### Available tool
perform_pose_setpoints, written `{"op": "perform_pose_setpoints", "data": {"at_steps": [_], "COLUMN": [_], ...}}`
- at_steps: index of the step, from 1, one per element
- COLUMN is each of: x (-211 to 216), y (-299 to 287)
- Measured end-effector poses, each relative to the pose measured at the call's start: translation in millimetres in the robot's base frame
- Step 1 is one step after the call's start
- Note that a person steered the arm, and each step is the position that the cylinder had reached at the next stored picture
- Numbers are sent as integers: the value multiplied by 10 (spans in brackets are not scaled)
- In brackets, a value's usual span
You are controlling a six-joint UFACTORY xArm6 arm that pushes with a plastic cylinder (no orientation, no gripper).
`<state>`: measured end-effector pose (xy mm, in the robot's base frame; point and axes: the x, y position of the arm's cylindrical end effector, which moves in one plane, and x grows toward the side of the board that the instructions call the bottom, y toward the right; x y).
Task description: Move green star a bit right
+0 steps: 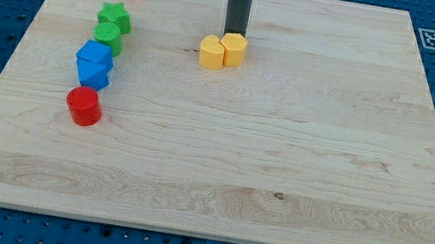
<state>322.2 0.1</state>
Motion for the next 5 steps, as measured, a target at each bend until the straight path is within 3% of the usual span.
{"op": "perform_pose_setpoints", "data": {"at_steps": [1, 3, 5], "x": [130, -346, -378], "y": [0, -184, -1008]}}
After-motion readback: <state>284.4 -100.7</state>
